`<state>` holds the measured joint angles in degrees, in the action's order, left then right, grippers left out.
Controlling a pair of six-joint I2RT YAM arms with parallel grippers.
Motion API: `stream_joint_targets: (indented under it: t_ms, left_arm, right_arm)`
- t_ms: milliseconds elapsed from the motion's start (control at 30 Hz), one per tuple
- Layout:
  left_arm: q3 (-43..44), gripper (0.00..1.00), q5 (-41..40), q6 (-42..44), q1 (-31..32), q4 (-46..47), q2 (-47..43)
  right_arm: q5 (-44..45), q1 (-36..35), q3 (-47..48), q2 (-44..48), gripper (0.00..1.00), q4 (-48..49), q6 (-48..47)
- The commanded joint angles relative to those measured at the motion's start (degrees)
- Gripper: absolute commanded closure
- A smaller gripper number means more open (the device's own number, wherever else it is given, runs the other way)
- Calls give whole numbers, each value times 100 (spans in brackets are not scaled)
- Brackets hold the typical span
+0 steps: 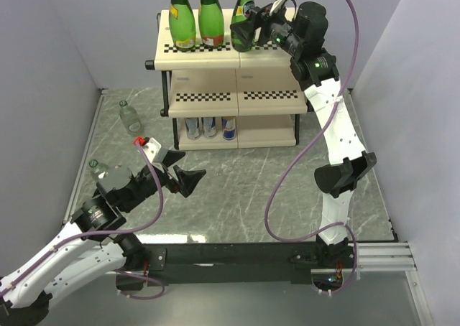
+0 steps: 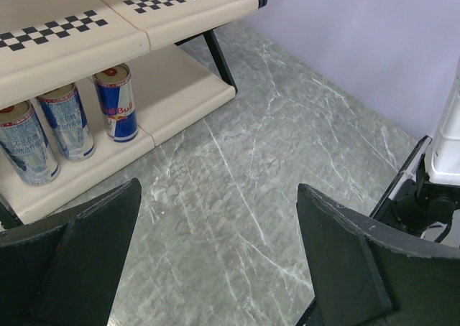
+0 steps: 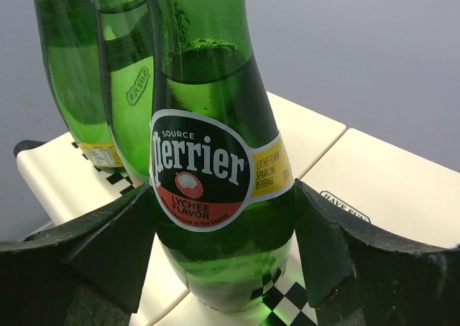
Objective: Place and organize the beverage onto the shelf
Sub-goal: Adjust the drink on the shelf.
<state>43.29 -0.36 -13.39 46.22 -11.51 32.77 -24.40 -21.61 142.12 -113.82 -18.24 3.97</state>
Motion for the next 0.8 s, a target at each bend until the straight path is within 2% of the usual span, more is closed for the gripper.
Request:
stream_joint_targets:
  t_ms: [0, 267, 767]
  left_arm:
    - [-13, 5, -69, -103, -16, 158, -34]
    - [-5, 5, -61, -103, -16, 149, -43]
    - [-13, 5, -69, -103, -16, 131, -52]
  right_arm:
    - [129, -54, 228, 79, 29, 374, -72]
    - [146, -54, 237, 88, 19, 383, -72]
    - [138, -54, 263, 88, 15, 365, -98]
